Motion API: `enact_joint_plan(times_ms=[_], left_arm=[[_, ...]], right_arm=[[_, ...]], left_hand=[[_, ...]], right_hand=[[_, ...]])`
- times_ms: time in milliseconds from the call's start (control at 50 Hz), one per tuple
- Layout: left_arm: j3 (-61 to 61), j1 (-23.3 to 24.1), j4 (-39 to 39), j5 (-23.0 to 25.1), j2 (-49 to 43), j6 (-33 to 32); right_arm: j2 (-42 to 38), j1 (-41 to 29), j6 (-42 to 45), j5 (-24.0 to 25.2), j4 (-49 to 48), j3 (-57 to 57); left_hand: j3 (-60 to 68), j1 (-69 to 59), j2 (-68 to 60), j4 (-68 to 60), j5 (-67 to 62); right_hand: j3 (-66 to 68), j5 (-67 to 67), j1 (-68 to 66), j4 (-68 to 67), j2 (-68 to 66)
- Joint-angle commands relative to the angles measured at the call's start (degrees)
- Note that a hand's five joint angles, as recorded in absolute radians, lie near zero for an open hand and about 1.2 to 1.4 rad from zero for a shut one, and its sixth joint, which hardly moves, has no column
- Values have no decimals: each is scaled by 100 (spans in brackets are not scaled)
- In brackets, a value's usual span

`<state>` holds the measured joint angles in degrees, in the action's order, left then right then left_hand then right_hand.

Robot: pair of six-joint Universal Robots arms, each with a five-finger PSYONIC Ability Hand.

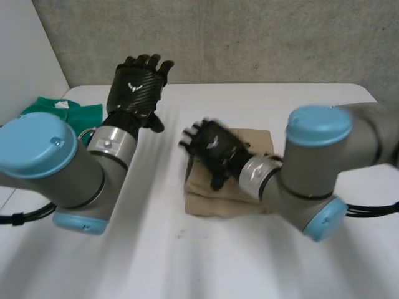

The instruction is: Fold the laundry.

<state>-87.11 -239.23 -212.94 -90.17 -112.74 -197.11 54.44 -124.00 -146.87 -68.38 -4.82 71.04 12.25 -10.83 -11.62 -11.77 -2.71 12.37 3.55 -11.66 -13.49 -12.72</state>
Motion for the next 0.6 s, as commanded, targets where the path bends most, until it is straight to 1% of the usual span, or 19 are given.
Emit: enact_joint_plan(times_ms=[20, 60, 80, 100, 160, 180, 220, 240, 300, 400, 420, 480, 500, 540, 600], left_arm=[[1080, 420, 436, 52, -721, 330], [1388, 526, 761, 78, -942, 445], [1512, 570, 902, 87, -1056, 480], [1809, 683, 1252, 157, -1318, 567], [2293, 868, 1754, 359, -1776, 647], [2573, 965, 2069, 482, -2056, 665], [2821, 1001, 2344, 500, -2313, 665], [3023, 1001, 2597, 466, -2523, 665], [3217, 992, 2898, 351, -2744, 639], [3332, 948, 3346, -96, -2990, 499], [3332, 939, 3416, -132, -3017, 411], [3315, 948, 3654, -150, -3105, 24], [3306, 948, 3707, -150, -3122, -72], [3262, 948, 3768, -150, -3131, -283], [3235, 948, 3769, -150, -3061, -311]], right_arm=[[901, 780, -2388, -1080, 253, 279], [998, 1061, -2818, -1230, 437, 366], [1007, 1123, -2873, -1239, 534, 376], [1016, 1167, -2882, -1248, 604, 376], [911, 1247, -2873, -1275, 859, 332], [867, 1247, -2856, -1292, 903, 323], [648, 1264, -2856, -1222, 921, 279], [542, 1264, -2847, -1222, 930, 244], [68, 1238, -2838, -1204, 992, -63], [-591, 1203, -2786, -941, 1185, -485], [-828, 1194, -2698, -915, 1263, -642], [-1093, 1185, -2426, -949, 1395, -819], [-1198, 1177, -2147, -1002, 1457, -846], [-1252, 1168, -1873, -1116, 1475, -837], [-1173, 1176, -1398, -1423, 1440, -767]], left_hand=[[-225, 83, 162, 177, 271], [-225, 83, 162, 177, 271], [-225, 83, 162, 177, 271], [-220, 78, 158, 173, 266], [-153, 11, 90, 105, 199], [-119, -23, 57, 72, 165], [-86, -56, 23, 38, 132], [-69, -73, 6, 21, 115], [-69, -73, 6, 21, 115], [-52, -90, -11, 4, 98], [-52, -90, -11, 4, 98], [-35, -107, -28, -13, 81], [-35, -107, -28, -13, 81], [-68, -74, 5, 21, 114], [-102, -40, 39, 54, 148]], right_hand=[[-237, -355, 166, 349, 272], [-237, -355, 166, 349, 272], [-237, -355, 166, 349, 272], [-237, -355, 166, 349, 272], [-237, -355, 166, 349, 272], [-237, -355, 166, 349, 272], [-237, -355, 166, 349, 272], [-237, -355, 166, 349, 272], [-237, -355, 166, 349, 272], [-237, -355, 166, 349, 272], [-237, -355, 166, 349, 272], [-237, -355, 166, 349, 272], [-237, -355, 166, 349, 272], [-237, -355, 166, 349, 272], [-237, -355, 166, 349, 272]])
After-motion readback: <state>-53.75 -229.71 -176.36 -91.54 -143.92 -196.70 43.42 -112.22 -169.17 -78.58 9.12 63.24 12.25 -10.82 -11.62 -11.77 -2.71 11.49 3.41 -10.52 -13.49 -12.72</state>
